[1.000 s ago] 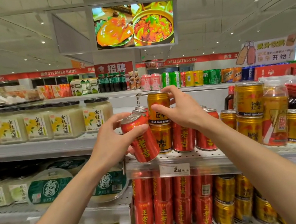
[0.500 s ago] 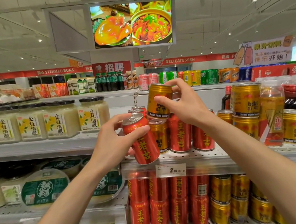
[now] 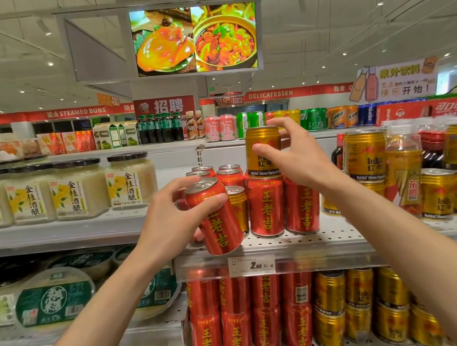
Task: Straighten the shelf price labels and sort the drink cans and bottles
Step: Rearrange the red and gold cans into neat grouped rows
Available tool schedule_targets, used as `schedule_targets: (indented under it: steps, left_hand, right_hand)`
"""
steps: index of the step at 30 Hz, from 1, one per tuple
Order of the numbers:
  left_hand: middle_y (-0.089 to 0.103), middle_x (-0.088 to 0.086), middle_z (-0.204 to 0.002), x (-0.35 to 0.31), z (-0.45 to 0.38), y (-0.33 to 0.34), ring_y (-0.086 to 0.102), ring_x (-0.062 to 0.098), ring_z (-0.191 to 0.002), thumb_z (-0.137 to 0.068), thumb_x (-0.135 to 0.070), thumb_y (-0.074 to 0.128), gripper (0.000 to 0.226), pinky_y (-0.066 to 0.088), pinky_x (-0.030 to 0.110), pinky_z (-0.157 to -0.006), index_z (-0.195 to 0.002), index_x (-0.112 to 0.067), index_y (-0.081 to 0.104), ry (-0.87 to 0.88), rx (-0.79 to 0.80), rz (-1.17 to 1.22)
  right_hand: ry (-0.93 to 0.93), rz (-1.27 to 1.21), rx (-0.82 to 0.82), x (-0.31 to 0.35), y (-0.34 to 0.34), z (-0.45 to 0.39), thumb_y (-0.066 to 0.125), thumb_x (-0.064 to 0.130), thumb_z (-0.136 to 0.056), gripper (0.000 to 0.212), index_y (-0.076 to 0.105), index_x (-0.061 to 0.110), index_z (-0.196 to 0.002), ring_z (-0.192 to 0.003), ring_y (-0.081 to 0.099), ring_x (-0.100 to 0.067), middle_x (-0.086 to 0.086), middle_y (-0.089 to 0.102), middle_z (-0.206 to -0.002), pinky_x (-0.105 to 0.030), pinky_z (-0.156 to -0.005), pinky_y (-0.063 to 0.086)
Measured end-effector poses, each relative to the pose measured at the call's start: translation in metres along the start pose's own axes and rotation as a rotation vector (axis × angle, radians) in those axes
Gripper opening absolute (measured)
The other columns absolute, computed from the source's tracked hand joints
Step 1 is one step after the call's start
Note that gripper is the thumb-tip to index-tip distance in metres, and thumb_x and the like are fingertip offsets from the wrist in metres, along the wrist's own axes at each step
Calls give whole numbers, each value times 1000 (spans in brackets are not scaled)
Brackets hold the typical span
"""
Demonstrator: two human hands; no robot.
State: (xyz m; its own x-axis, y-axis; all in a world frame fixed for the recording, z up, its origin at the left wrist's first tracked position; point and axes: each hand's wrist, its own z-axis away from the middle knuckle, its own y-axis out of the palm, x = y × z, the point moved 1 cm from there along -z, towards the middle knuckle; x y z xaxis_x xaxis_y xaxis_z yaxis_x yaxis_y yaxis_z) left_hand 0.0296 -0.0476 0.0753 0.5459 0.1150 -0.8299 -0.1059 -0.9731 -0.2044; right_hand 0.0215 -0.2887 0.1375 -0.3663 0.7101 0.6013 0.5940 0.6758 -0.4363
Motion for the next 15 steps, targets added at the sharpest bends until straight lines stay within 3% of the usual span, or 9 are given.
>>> schedule_targets:
  steps: [5,11,15]
  left_hand:
    - [69,-1,-119,0,1,-1,70,21,-88,-78,-35,86,61,51,16,-44,-133,-23,62,4,-18,4]
    - [65,-12,-111,-4,3,-2,65,-1,-92,-81,-32,84,59,51,9,-48,-135,-22,61,27,-45,-5]
    - [65,-11,-111,-6,4,-4,65,-9,-87,-82,-31,84,60,50,7,-49,-136,-20,60,41,-50,-10]
  right_hand:
    - [-39,90,6,-3,2,1,65,48,-95,67,36,29,-152,-122,56,-18,-1,55,-141,-39,-100,52]
    - [-58,157,7,-6,1,8,65,51,-94,79,25,29,-158,-134,50,-21,-4,43,-155,-46,-107,48]
    - [-170,231,-107,-7,-8,21,66,46,-94,70,37,23,-153,-133,50,-22,-4,47,-149,-47,-107,47]
